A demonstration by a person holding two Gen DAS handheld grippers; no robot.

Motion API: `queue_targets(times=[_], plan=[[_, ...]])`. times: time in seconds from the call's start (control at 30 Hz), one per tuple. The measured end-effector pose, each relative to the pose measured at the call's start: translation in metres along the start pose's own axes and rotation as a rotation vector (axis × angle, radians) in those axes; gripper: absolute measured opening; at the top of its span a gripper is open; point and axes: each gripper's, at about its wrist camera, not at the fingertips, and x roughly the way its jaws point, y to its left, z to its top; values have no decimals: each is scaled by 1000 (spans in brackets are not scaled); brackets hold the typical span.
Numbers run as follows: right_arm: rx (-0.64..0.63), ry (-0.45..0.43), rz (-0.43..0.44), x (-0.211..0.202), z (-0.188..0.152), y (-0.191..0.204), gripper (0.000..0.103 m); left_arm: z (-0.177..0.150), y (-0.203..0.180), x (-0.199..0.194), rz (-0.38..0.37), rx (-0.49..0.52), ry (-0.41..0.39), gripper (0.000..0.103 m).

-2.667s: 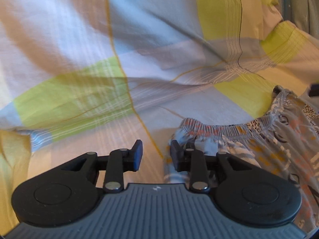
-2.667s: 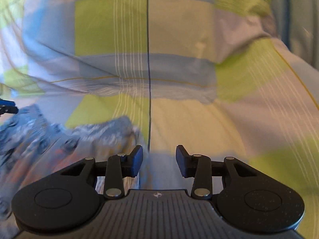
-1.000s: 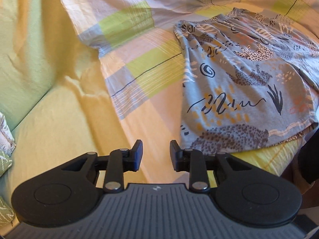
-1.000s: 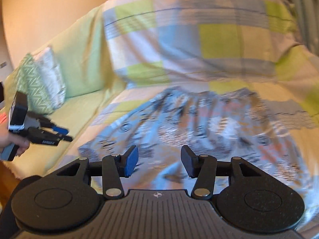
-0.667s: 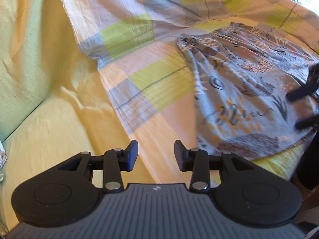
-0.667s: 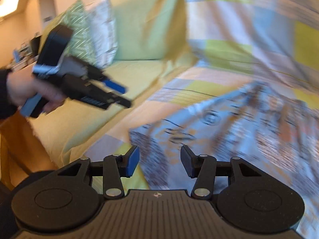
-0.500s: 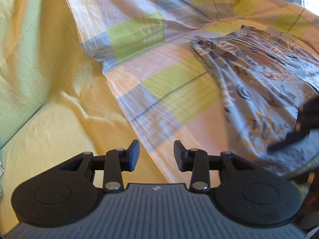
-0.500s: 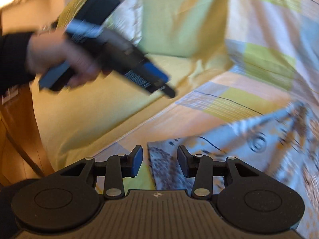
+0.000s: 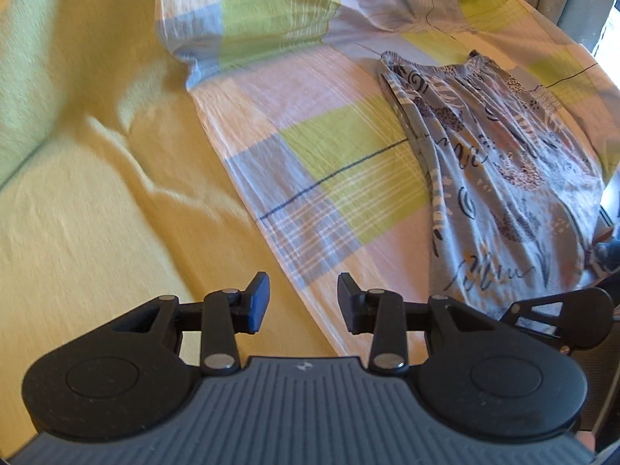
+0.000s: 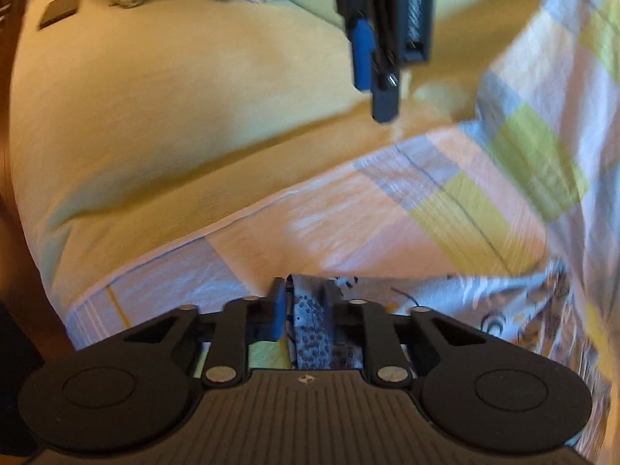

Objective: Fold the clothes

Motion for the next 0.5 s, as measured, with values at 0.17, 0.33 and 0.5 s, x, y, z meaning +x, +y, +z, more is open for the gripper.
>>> queue_targets(times=[0.17, 0.33, 0.5], plan=[[234, 91, -31, -16, 10, -45, 0, 33, 0, -3, -70, 48, 33, 33], [396, 72, 3, -47, 9, -86, 0, 87, -5, 15, -133, 43, 50, 33], [467, 38, 47, -76, 0, -115, 0, 149, -31, 43, -154, 48, 72, 34]])
